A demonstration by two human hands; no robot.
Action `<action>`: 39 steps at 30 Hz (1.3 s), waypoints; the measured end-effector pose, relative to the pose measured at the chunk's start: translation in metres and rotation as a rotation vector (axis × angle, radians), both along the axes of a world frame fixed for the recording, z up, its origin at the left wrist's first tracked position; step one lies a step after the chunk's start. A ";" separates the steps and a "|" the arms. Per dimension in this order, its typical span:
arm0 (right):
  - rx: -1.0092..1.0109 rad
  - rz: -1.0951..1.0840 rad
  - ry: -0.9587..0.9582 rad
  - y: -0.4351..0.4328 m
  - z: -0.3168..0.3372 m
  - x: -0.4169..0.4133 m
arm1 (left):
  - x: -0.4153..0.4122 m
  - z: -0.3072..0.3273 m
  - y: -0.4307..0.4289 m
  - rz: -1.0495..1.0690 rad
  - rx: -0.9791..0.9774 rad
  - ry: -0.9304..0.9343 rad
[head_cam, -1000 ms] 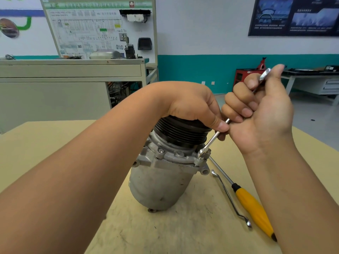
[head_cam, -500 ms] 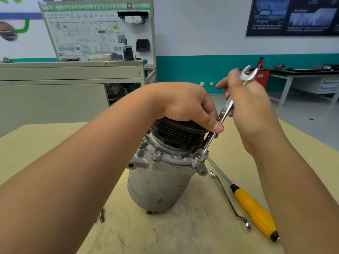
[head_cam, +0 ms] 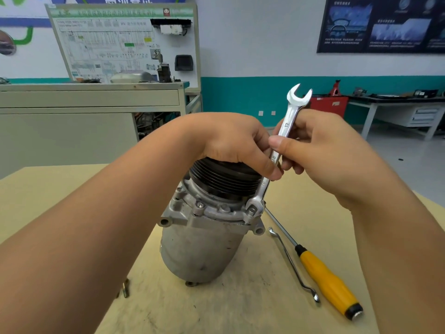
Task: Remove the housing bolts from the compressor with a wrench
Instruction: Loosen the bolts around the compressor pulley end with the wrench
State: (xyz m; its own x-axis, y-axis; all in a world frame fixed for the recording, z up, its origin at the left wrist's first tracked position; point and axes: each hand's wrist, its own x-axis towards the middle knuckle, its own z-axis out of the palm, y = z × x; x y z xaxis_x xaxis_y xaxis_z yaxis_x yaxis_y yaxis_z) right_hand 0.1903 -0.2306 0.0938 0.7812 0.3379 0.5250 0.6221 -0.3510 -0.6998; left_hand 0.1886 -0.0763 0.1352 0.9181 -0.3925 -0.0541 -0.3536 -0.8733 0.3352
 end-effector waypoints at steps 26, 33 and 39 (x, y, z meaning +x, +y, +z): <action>0.045 0.150 -0.032 0.005 0.003 -0.009 | -0.003 0.000 0.000 -0.090 -0.093 0.036; 0.069 0.158 0.006 0.005 0.005 -0.010 | -0.002 0.000 0.001 -0.079 -0.129 0.047; 0.085 0.222 0.076 0.000 0.006 -0.008 | -0.003 0.000 0.000 -0.064 -0.091 0.047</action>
